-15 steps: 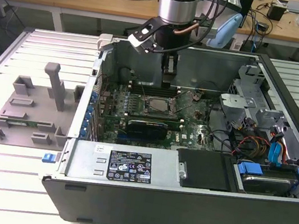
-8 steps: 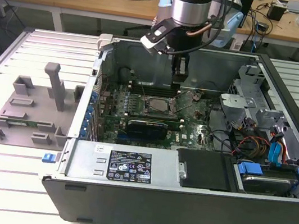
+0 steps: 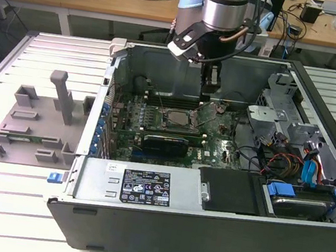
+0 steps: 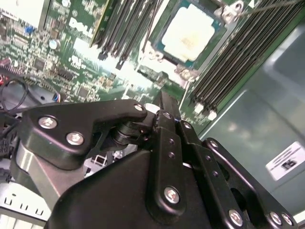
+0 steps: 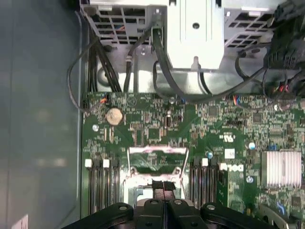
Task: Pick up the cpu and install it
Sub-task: 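Close the cpu cover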
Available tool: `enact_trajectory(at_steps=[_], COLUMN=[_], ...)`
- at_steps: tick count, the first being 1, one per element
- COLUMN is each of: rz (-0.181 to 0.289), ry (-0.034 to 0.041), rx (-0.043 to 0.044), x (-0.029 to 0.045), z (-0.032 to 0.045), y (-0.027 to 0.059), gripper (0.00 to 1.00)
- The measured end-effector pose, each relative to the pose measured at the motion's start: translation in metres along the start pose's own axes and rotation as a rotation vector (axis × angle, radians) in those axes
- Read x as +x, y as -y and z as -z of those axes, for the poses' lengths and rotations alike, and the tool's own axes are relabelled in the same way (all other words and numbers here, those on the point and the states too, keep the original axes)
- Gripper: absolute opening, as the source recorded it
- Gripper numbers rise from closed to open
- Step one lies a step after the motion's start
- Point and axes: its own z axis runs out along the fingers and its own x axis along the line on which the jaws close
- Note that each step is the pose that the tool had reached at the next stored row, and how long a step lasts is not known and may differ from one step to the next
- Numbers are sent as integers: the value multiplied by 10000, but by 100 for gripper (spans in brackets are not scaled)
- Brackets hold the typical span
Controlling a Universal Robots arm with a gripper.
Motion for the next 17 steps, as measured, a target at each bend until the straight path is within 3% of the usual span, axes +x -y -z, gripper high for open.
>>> enact_trajectory(at_steps=[11, 12, 13, 17], rz=[-1, 1, 2, 2], ry=[0, -2, 0, -2], rx=[9, 22, 56, 100], x=[-3, -3, -3, 0], z=[-13, -20, -50, -143], y=[-324, -388, -448, -491], gripper=[11, 11, 11, 11])
